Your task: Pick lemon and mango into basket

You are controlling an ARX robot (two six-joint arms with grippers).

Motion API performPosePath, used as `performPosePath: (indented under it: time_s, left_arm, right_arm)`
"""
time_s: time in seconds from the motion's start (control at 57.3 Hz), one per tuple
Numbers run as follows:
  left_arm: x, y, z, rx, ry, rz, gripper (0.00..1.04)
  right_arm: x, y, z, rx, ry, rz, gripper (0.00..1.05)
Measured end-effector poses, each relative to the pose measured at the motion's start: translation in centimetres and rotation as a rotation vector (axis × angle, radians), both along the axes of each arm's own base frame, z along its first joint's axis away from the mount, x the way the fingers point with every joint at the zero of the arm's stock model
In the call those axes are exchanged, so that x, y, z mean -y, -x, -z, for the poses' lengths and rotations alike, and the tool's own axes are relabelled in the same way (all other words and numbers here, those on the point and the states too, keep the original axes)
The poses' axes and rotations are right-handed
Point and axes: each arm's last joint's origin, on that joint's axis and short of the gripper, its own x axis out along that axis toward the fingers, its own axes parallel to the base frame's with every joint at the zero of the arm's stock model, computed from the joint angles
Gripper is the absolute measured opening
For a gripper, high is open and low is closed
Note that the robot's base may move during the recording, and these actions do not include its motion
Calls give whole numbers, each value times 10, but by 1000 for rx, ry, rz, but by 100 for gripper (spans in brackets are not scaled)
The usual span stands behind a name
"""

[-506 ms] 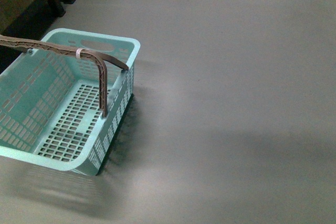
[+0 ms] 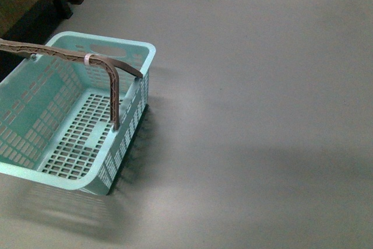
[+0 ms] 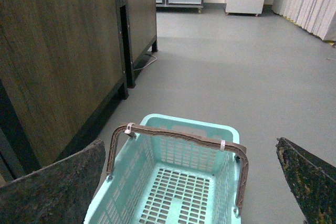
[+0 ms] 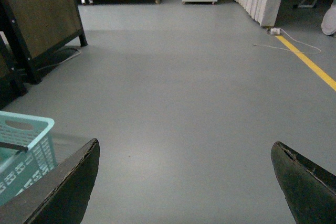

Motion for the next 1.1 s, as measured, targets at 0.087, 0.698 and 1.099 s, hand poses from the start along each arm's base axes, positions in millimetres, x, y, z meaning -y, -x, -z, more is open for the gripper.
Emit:
performPosePath:
  time_s: [0.087,0.698,1.099]
  left_arm:
    - [0,0,0,0,0,0,98]
    - [1,-118,8,-262,1110,-328,98]
    - [-5,-246,87,-401,1177,-503,98]
  right_arm:
    - [0,0,0,0,0,0,96]
    - [0,0,0,0,0,0,96]
    - [0,0,0,0,0,0,96]
